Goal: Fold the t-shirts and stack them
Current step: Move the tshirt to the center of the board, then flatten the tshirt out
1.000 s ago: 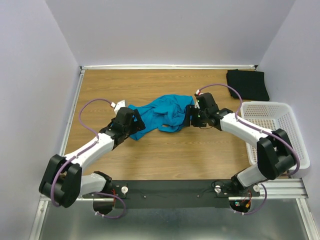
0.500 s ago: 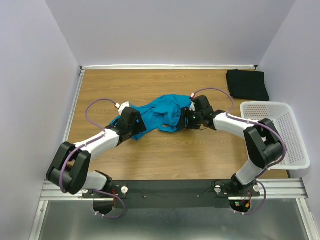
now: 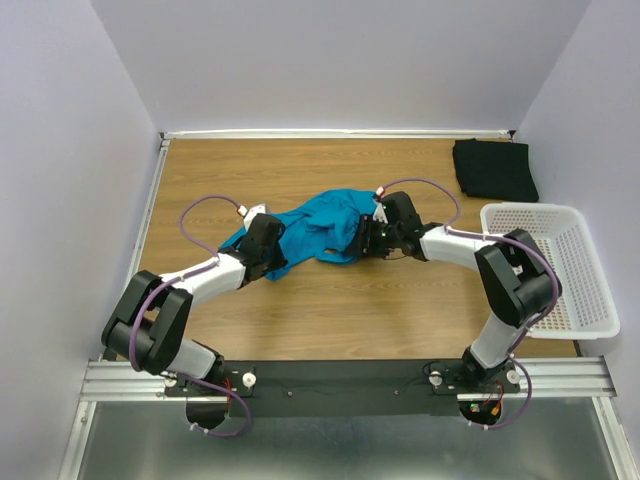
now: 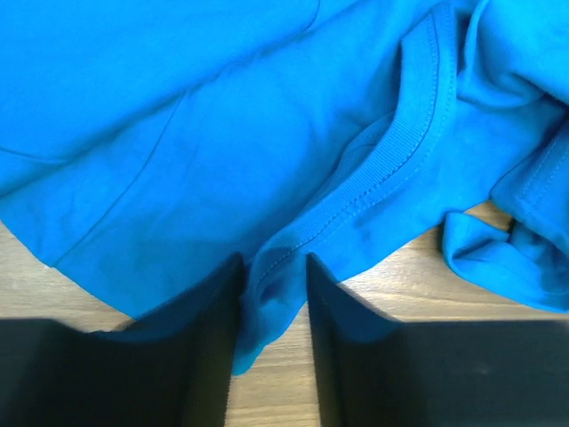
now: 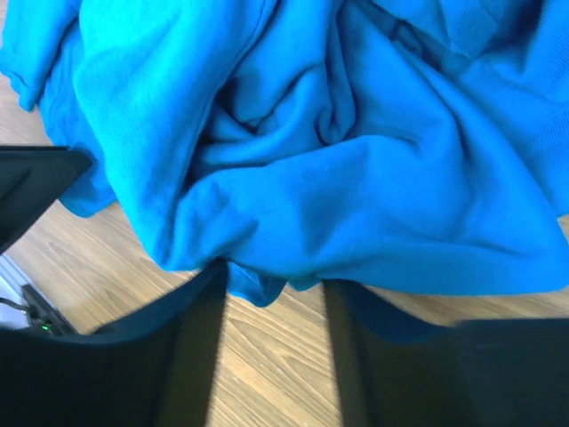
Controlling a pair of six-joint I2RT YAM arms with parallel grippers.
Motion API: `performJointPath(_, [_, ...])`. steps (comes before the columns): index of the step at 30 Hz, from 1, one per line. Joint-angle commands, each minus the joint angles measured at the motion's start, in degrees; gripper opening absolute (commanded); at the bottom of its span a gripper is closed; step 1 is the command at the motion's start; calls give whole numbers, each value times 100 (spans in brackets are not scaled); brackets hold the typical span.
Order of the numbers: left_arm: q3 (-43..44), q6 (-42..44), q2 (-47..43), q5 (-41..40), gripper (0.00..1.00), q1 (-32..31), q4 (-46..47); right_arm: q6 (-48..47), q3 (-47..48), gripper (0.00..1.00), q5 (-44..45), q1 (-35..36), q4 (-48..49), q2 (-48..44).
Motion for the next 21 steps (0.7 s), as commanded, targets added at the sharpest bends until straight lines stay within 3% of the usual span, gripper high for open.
performJointPath(1, [118, 53, 49, -182, 26, -27, 118, 89, -62, 48, -196, 43, 300, 212])
performJointPath(2, [109, 53, 32, -234, 19, -27, 100, 63, -88, 43, -161, 52, 292, 212])
performJointPath(3, [109, 44, -3, -392, 7, -27, 82, 37, -105, 30, 14, 43, 283, 142])
performJointPath(4, [100, 27, -39, -489, 1, -9, 30, 19, -132, 23, 137, 34, 274, 89])
performJointPath(6, [144, 18, -161, -665, 0, 34, -49, -121, -211, 4, 409, 17, 222, -51])
performJointPath(7, [187, 27, -214, -840, 0, 148, -102, -200, -202, 1, 724, -1, 13, -148])
performJointPath(14, [1117, 676, -847, -1535, 0, 930, -392, -1446, 465, 1, 2633, -89, -1386, -1719])
performJointPath(17, [1383, 1001, -1014, -1965, 0, 1071, -323, -1834, 764, 1, 2661, -89, -1694, -2116])
performJointPath(21, [990, 775, -1513, -2344, 0, 1317, 3, -2064, 651, 1, 1681, -89, -2028, -2792])
